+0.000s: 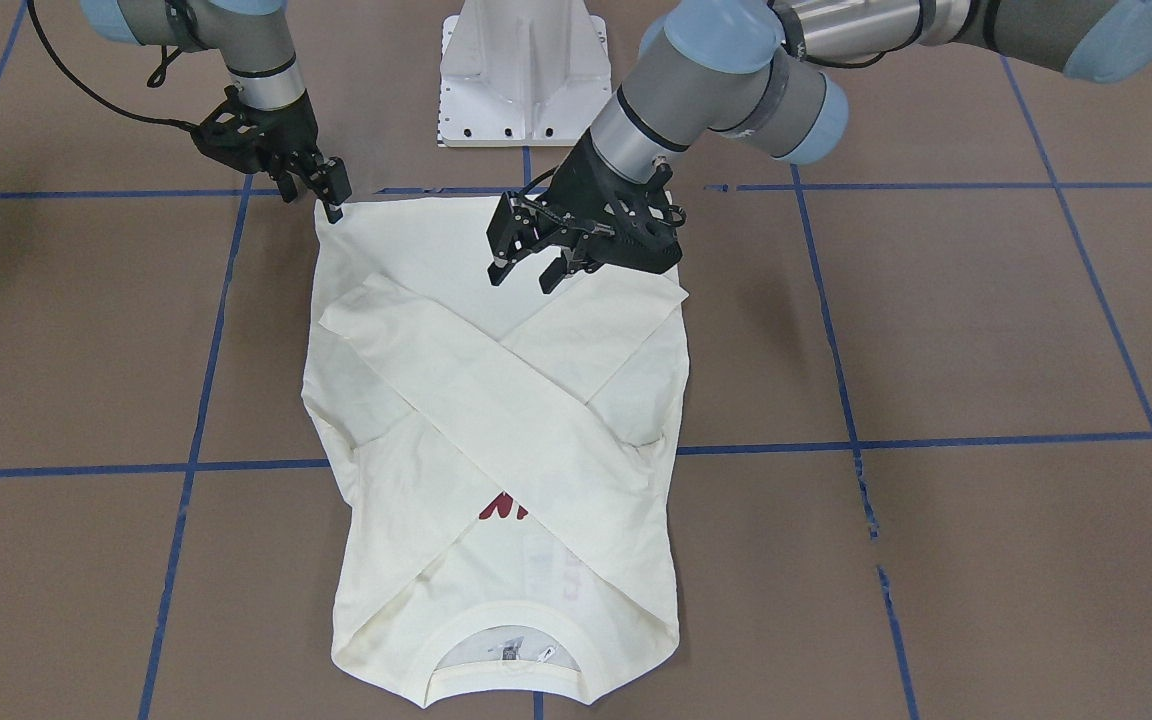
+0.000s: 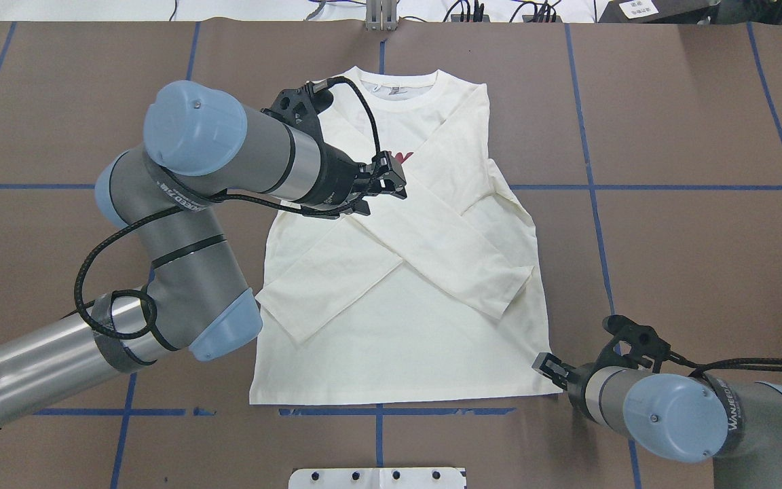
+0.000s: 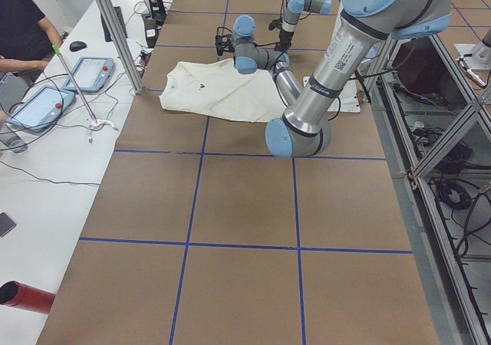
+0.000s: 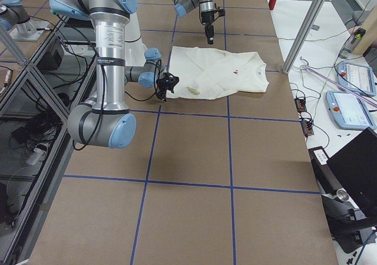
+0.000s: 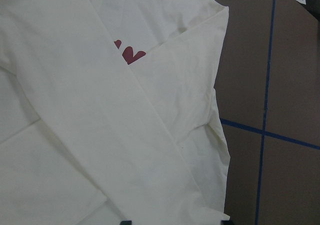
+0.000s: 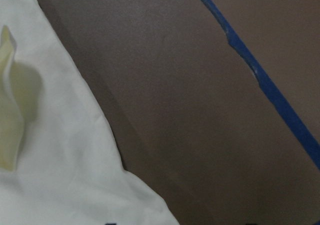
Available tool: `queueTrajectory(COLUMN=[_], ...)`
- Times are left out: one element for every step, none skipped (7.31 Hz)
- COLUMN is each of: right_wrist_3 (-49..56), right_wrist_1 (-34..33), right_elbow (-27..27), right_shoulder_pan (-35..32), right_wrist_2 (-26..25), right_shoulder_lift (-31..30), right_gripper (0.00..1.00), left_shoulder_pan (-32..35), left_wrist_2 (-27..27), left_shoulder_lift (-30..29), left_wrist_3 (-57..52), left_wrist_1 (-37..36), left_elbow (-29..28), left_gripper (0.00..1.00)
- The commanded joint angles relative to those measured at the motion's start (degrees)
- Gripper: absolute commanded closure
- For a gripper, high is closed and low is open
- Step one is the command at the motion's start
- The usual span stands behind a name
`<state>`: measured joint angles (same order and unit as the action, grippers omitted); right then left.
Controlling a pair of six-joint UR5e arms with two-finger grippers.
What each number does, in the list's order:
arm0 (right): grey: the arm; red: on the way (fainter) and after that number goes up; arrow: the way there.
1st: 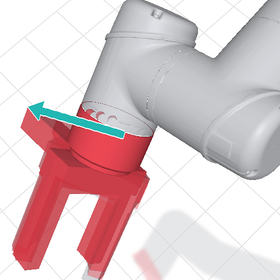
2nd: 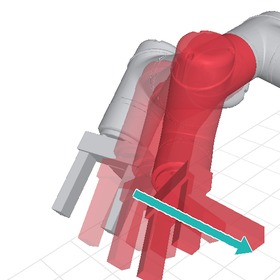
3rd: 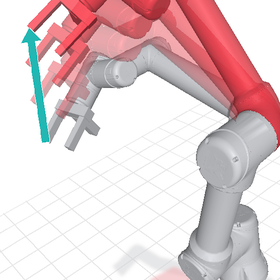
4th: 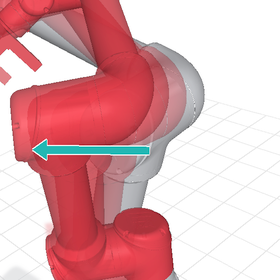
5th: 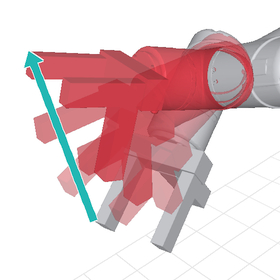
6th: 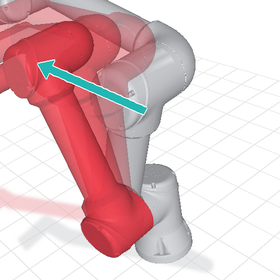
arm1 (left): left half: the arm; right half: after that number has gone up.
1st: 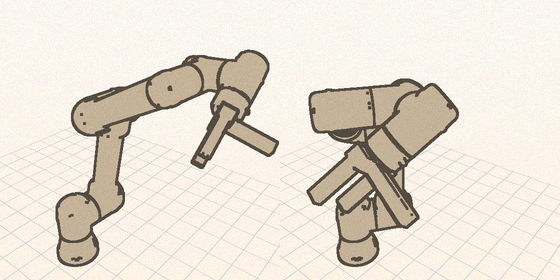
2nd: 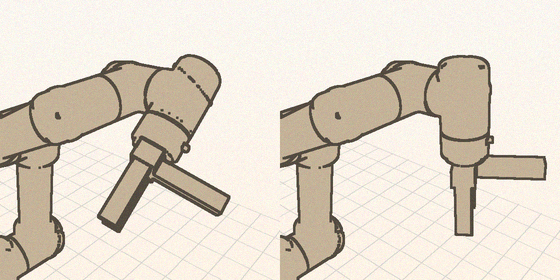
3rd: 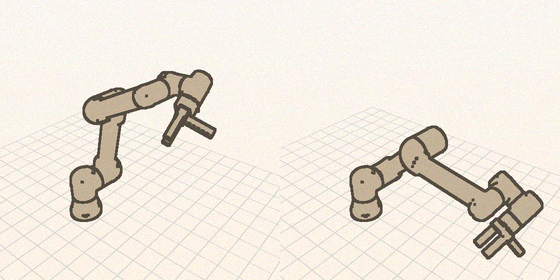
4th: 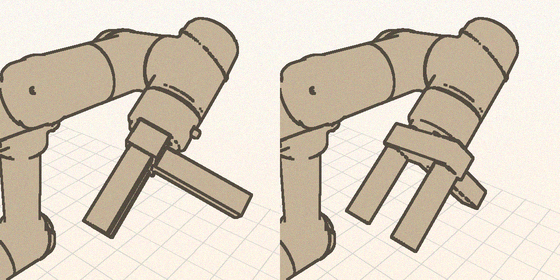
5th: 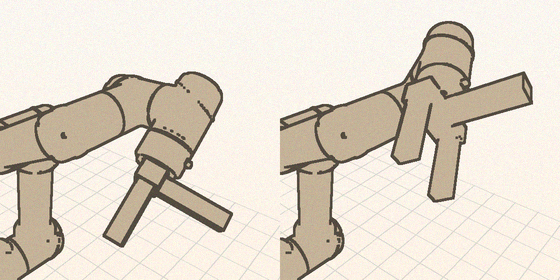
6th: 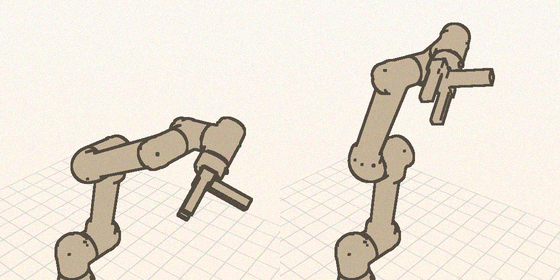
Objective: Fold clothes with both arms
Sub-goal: 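Release the sleeve and lower the left gripper to the hem while the right gripper follows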
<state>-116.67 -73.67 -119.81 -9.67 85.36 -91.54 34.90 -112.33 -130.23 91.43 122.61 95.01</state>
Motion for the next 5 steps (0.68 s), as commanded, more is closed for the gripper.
queueTrajectory(right_wrist_3=[-0.75, -0.93, -0.93, -0.93, -0.93], right_wrist_1=[0.01, 0.1, 0.1, 0.1, 0.1], right_elbow=[-0.07, -0.07, -0.16, -0.16, -0.16], right_shoulder_pan=[0.26, 0.35, 0.53, 0.53, 0.53], right_wrist_2=[-0.02, -0.02, -0.1, -0.1, -0.02], right_shoulder_lift=[0.48, 0.48, 0.57, 0.57, 0.66], right_gripper=[0.58, 0.58, 0.58, 0.63, 0.87], left_shoulder_pan=[0.08, -0.01, -0.01, 0.08, -0.01], left_wrist_2=[0.09, 0.09, 0.18, 0.18, 0.26], left_shoulder_lift=[0.15, 0.41, 0.5, 0.59, 0.94], left_wrist_3=[0.07, 0.07, 0.07, 0.07, 0.07], left_wrist_1=[0.0, 0.0, 0.0, 0.0, 0.0], left_elbow=[0.0, 0.0, 0.09, 0.18, 0.26], left_gripper=[0.33, 0.33, 0.32, 0.32, 0.33])
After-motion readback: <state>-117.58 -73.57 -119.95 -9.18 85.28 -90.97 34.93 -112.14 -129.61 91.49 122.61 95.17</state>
